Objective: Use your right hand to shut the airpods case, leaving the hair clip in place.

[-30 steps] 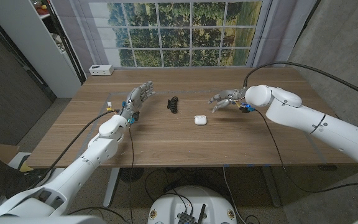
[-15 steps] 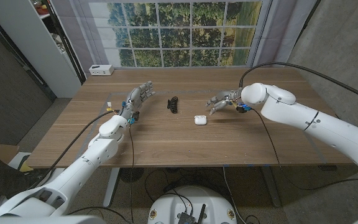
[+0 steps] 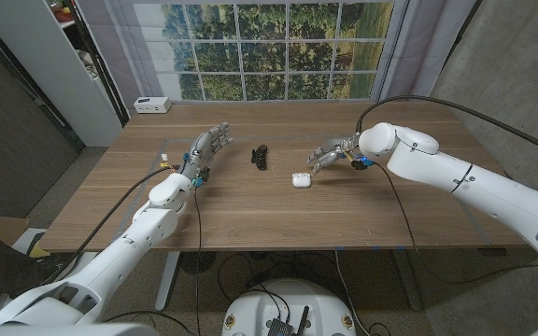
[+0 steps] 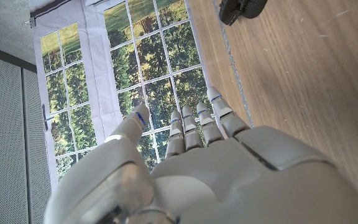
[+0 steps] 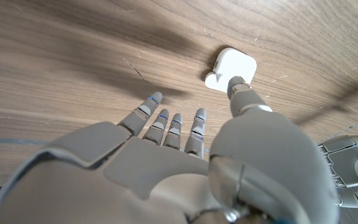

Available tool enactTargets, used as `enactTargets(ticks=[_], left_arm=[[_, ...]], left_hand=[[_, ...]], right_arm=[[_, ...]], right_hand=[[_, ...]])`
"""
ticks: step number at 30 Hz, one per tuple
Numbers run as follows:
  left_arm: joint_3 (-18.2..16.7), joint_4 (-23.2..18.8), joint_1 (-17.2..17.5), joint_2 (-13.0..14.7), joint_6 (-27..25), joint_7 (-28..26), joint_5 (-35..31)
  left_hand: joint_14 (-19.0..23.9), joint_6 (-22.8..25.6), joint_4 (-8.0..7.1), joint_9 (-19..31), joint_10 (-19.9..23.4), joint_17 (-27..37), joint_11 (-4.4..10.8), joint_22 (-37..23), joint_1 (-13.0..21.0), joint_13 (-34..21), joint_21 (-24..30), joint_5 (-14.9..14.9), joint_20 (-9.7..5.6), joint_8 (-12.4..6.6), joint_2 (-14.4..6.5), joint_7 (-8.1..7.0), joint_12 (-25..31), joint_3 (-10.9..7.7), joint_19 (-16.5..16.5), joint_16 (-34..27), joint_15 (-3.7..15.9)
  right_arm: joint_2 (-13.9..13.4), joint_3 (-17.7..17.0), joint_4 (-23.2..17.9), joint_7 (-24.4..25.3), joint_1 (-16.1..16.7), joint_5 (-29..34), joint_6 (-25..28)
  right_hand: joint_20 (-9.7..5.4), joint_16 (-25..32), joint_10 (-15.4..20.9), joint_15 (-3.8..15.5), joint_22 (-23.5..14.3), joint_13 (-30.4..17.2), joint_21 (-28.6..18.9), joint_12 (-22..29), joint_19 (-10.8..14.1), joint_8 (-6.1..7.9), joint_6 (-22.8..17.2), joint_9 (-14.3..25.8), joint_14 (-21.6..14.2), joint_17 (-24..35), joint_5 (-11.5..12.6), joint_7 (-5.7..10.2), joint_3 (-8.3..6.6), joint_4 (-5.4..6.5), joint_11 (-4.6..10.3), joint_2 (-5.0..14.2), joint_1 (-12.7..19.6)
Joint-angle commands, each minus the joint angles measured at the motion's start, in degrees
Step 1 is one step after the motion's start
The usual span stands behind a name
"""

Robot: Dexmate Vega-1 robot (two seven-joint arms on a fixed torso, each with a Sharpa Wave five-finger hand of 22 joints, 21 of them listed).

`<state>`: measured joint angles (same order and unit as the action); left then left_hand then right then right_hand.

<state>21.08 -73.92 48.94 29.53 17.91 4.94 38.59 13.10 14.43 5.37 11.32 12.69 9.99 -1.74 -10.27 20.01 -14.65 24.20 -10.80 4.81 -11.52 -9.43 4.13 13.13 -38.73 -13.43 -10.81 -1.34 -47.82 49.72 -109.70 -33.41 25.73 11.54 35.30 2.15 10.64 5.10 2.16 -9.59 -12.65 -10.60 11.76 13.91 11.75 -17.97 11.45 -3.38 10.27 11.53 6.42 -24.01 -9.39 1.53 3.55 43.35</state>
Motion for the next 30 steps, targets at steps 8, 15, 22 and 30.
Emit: enactTargets(ticks=[8, 15, 22, 30], left_arm=[[-0.05, -1.15, 0.52, 0.85, -0.77, 0.43, 0.20], [-0.20, -1.95, 1.08, 1.19, -0.99, 0.10, 0.26], [-0.13, -2.19, 1.10, 1.29, -1.24, 0.05, 0.23], [-0.10, -2.27, 1.12, 1.30, -1.58, -0.25, 0.21]], left_hand=[[0.54, 1.00, 0.05, 0.19, 0.17, 0.16, -0.14, -0.11, -0.02, 0.02, -0.20, -0.19, 0.26, -0.37, 0.17, -0.15, 0.23, -0.43, -0.32, 0.03, -0.05], [0.52, 1.24, 0.04, 0.20, 0.23, 0.16, -0.03, -0.12, -0.05, 0.04, -0.30, -0.18, 0.28, -0.42, 0.17, -0.02, 0.25, -0.41, -0.32, 0.03, 0.01], [0.49, 1.28, 0.09, 0.21, 0.19, 0.15, -0.05, -0.12, -0.04, 0.05, -0.41, -0.18, 0.25, -0.38, 0.19, -0.15, 0.23, -0.40, -0.38, 0.05, -0.07], [0.45, 1.32, 0.08, 0.21, 0.13, 0.16, -0.16, -0.13, -0.06, 0.07, -0.55, -0.19, 0.30, -0.33, 0.13, -0.09, 0.20, -0.39, -0.37, 0.05, -0.05]], right_arm=[[2.04, 3.76, 3.24, -3.36, -4.10, -1.68, 0.33], [2.74, 4.99, 4.21, -3.68, -4.97, -1.03, 0.17], [3.19, 5.38, 4.93, -3.46, -5.20, -0.93, -0.14], [4.02, 5.59, 6.59, -3.46, -5.46, -1.57, -0.73]], right_hand=[[0.25, 0.36, -0.66, 2.46, -0.24, -0.23, -0.08, -0.13, -0.51, 0.22, -0.81, 0.17, 0.79, 0.34, 0.32, -0.12, 0.03, 0.57, -0.42, 0.54, 0.45], [1.26, -0.05, -4.52, 1.41, -0.28, -0.24, 0.00, -1.09, -1.39, -0.14, -0.57, 0.10, 2.98, 0.43, 0.52, 0.54, 0.64, 1.04, -0.46, 1.11, -0.20], [1.29, 0.07, -4.95, 1.44, -0.29, -0.22, -0.02, -0.92, -1.72, -0.04, -1.10, 0.09, 3.38, 0.46, 0.65, 1.23, 0.84, 1.19, -0.34, 1.50, -0.44], [1.27, 0.24, -4.56, 1.41, -0.30, -0.21, -0.08, -0.59, -1.79, 0.12, -1.68, 0.08, 3.29, 0.47, 0.75, 1.13, 0.94, 1.23, -0.40, 1.75, -0.54]])
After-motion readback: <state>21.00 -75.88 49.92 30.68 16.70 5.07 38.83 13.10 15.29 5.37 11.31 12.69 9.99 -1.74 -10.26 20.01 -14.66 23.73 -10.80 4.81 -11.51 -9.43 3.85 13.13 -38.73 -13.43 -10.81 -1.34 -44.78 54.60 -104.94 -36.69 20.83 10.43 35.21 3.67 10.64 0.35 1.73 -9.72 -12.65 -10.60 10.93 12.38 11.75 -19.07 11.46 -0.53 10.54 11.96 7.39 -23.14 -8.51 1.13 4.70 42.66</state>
